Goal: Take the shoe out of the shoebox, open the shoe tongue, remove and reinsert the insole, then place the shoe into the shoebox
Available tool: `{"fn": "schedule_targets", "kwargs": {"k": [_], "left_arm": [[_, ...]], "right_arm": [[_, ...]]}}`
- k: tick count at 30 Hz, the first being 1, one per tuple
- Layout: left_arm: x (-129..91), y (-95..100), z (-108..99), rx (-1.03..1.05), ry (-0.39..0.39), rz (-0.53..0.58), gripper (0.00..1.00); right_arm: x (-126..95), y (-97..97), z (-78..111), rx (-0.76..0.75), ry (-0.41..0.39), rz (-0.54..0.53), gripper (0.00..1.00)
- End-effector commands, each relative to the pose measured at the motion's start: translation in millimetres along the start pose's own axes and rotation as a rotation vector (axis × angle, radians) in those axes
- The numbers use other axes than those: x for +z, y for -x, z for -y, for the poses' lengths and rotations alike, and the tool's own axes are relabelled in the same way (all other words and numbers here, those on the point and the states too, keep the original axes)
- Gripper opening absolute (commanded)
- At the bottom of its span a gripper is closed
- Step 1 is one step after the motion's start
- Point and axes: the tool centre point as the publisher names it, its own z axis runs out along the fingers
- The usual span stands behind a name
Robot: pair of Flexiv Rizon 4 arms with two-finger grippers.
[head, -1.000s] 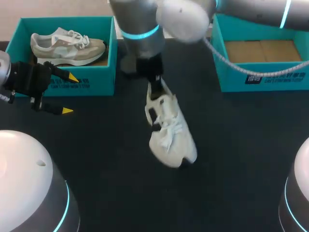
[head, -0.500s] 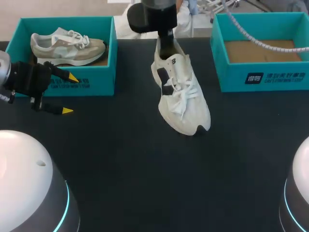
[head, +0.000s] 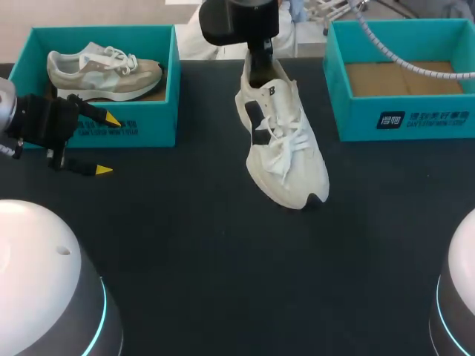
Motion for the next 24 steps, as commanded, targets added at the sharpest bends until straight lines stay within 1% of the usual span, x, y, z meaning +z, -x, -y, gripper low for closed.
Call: {"fn": "schedule_targets", "kwargs": {"k": [1,3,4,5,9,10,13,18,19,20,22,23,24], "left_arm": [[-0.9,-0.6,0.5,0.000,0.003,-0.001,1.00],[-0.9,-0.6,0.5,0.000,0.003,-0.001,1.00],[-0.9,-0.6,0.5,0.000,0.003,-0.001,1.00],[-0.9,-0.6,0.5,0.000,0.003,-0.001,1.00],[-0.9,-0.6,0.5,0.000,0.003,-0.001,1.00],[-0.9,-0.6,0.5,0.000,0.003,-0.001,1.00],[-0.9,-0.6,0.5,0.000,0.003,-0.001,1.00],[-0.9,-0.6,0.5,0.000,0.003,-0.001,1.00],[-0.9,-0.6,0.5,0.000,0.003,-0.001,1.00],[-0.9,-0.6,0.5,0.000,0.003,-0.001,1.00],[-0.9,-0.6,0.5,0.000,0.003,-0.001,1.00],[-0.9,-0.6,0.5,0.000,0.003,-0.001,1.00],[-0.9,-0.6,0.5,0.000,0.003,-0.001,1.00]], "right_arm": [[-0.8,0.1,0.5,0.000,0.001,0.000,0.00],[-0.8,0.1,0.5,0.000,0.001,0.000,0.00],[1.0,4.1,7.3,-0.003,0.022,0.011,0.00],[1.4,8.8,15.5,-0.036,0.019,0.014,0.00],[6.0,25.9,64.3,-0.096,0.020,0.037,0.00],[7.3,29.6,77.1,-0.098,0.031,0.043,0.00],[14.4,38.5,114.9,-0.123,0.025,0.037,0.00],[28.3,54.1,175.3,-0.130,-0.049,0.005,0.00],[29.8,58.7,185.9,-0.125,-0.035,0.010,0.00],[32.5,62.5,196.9,-0.129,-0.047,0.002,0.00],[37.9,69.6,216.9,-0.129,-0.044,-0.014,0.00],[40.5,74.0,228.0,-0.132,-0.064,-0.031,0.00],[41.9,78.4,235.7,-0.143,-0.064,-0.043,0.00]]}}
